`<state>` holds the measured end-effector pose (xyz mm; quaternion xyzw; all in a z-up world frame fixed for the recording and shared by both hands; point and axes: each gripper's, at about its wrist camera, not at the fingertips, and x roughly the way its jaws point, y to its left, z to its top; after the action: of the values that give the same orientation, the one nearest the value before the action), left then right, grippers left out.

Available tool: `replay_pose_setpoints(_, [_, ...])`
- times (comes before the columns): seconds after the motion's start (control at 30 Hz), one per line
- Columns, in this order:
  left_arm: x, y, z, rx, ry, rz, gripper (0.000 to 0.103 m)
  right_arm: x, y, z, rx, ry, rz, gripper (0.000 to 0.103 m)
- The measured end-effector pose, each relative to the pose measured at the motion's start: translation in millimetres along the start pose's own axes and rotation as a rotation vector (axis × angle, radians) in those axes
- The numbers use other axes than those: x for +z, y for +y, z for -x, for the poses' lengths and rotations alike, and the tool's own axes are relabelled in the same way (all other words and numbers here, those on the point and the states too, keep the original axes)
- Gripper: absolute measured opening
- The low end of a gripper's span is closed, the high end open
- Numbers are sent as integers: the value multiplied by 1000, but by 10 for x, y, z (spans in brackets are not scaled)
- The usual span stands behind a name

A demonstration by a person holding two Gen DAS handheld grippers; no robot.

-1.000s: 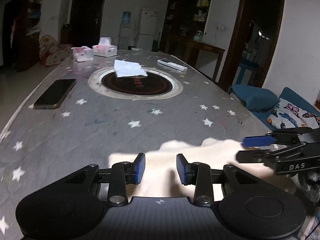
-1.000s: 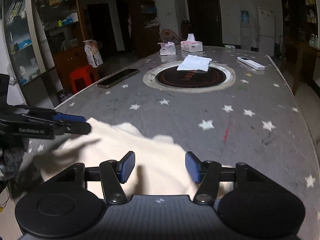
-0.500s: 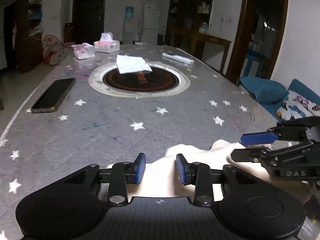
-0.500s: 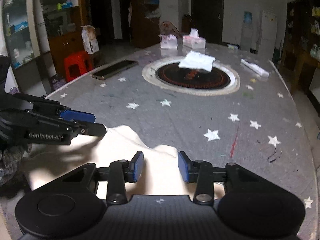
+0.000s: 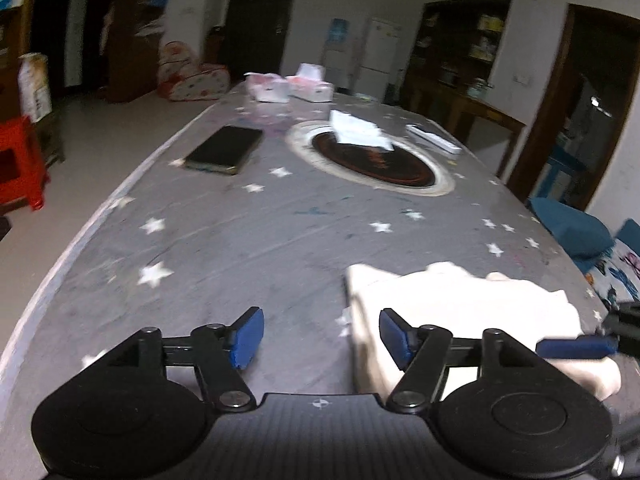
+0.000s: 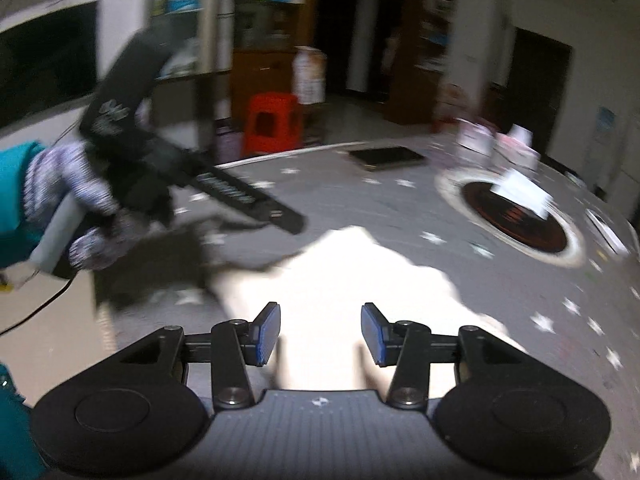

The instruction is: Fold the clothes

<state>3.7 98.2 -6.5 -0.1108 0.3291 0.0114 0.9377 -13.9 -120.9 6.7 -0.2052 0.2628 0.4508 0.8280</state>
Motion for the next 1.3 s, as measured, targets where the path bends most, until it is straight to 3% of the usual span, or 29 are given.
replay_pose_setpoints(0.2, [-64, 159, 90, -13, 8, 75, 71, 58, 410, -253, 48, 21, 148, 45])
replay_pose_setpoints(0.43, [-112, 224, 58, -75, 45, 178, 72, 58, 619, -527, 3, 50, 240, 45])
replay_pose_setpoints(0.47, [-117, 216, 48, -85, 50, 186, 73, 51, 620, -544, 0, 52, 238, 43])
replay_pose_setpoints(0.5, [-121, 207, 40, -94, 54, 196, 74, 50, 607, -548, -5, 48, 231, 33])
replay_pose_setpoints(0.6, [-118, 205, -1, -119, 71, 245, 77, 90, 492, -509, 5, 29, 160, 18])
replay_pose_setpoints(0.8, [-76, 221, -131, -191, 123, 394, 82, 168, 244, -294, 33, -31, 30, 14])
replay_pose_setpoints(1.1, [-50, 212, -319, -284, 183, 581, 82, 230, 33, 8, 58, -107, -66, 13])
replay_pose_setpoints(1.2, [-65, 196, -394, -326, 201, 629, 78, 203, 48, 32, 77, -113, -73, 12])
replay_pose_setpoints(1.3, [-107, 178, -473, -363, 227, 662, 56, 156, 92, 21, 96, -108, -76, 13])
